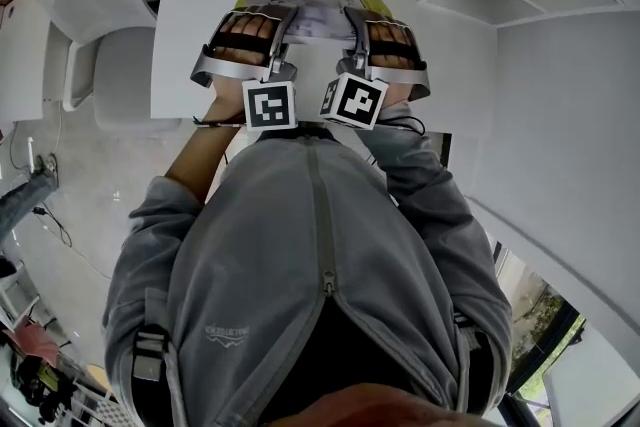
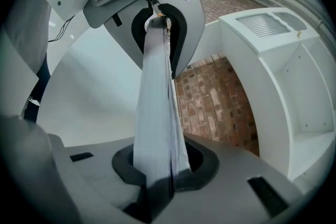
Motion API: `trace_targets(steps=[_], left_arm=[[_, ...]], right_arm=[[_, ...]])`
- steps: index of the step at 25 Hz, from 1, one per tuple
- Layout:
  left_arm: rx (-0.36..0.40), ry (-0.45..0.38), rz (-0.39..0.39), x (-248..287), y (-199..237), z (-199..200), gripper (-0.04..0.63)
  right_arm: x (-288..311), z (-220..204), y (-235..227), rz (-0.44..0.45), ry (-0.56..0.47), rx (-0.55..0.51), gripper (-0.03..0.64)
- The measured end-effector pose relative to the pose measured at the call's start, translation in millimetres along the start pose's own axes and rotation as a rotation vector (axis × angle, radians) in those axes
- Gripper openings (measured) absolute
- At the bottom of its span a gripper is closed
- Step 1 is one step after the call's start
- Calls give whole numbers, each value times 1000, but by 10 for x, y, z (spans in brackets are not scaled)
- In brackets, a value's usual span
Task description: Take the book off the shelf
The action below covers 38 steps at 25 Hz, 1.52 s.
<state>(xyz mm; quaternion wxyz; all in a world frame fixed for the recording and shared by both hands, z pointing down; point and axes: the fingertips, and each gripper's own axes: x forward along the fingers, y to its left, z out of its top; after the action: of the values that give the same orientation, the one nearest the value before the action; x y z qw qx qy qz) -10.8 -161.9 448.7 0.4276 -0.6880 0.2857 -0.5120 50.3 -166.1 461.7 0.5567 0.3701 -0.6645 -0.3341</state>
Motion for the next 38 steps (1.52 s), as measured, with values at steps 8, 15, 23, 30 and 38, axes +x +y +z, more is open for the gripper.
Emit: trace_targets(steps=[8,15,23,30,38], left_arm=[[-39,-12,-89,291,-324,5,78],[-75,-12,-182,437,-607,62,78],[-107,-21,-268,499,-941,125,78],[-113,-14,-314,486,-1191,157,76],[-126,0,-372,510,-1477,123,77]], right_arm=[[244,-149,306,100,20,16,84],[348,-278,623,221,31,37,84],[386,-376,911,277,33,30,84],[370,-429,1157,320,22,21,84],[409,-435,1442,377,18,7,86]])
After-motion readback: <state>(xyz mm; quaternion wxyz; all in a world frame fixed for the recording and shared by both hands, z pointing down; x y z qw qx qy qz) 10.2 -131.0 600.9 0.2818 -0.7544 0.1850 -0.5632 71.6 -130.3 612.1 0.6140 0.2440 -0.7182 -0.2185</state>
